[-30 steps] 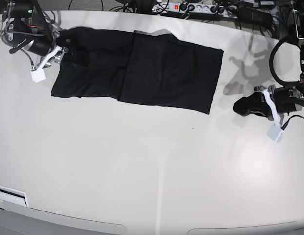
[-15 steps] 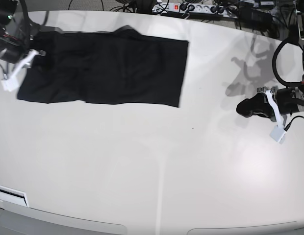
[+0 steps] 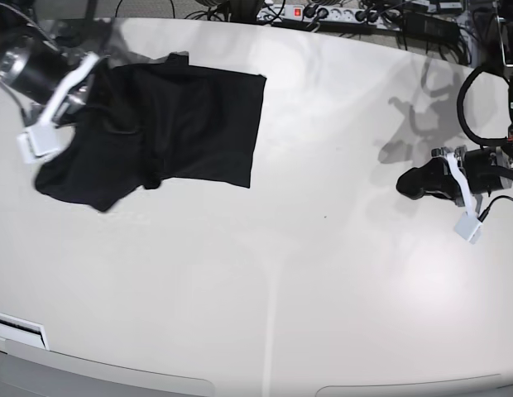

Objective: Layout the t-shirt on the table in an organized manner, then fold the t-shirt properly
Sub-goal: 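Grasp the folded bundle with both grippers and fold it in half again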

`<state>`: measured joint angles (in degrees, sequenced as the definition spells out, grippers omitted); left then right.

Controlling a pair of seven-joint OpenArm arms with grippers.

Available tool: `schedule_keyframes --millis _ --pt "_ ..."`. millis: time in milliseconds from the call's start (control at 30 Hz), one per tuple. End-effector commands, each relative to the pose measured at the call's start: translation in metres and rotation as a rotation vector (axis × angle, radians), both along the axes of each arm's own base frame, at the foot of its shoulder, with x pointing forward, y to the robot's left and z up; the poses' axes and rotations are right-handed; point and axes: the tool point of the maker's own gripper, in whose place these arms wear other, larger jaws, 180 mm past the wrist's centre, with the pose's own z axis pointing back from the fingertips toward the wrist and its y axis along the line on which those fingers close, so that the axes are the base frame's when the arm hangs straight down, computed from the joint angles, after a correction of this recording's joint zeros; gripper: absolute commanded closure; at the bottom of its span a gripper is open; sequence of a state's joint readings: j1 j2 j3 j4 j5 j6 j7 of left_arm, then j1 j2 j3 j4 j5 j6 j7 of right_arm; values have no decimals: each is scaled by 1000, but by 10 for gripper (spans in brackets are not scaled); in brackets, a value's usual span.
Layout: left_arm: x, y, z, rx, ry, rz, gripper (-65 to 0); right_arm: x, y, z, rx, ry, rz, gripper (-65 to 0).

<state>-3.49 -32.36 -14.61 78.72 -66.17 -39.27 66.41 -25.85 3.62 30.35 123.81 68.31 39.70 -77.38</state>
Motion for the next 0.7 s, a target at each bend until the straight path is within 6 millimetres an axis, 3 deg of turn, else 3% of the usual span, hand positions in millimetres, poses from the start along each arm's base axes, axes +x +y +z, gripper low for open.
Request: schedule_keyframes --millis 0,133,267,300,433,467,667 --pt "10 3 16 -13 -52 6 0 4 14 9 33 -42 30 0" --pt "10 3 16 -13 -51 6 0 7 62 14 84 -71 161 0" --pt "10 3 16 -14 -52 6 0 20 94 13 49 -136 225 -1" --pt "10 2 16 -17 -53 6 0 23 102 13 55 -153 235 -63" --pt "10 0 20 -40 -57 6 0 24 135 15 76 -169 311 -426" --pt "10 -1 21 -47 -57 5 0 21 140 15 61 -163 348 -463" --pt "6 -4 22 -68 -38 -12 0 17 140 28 -39 -223 437 -467"
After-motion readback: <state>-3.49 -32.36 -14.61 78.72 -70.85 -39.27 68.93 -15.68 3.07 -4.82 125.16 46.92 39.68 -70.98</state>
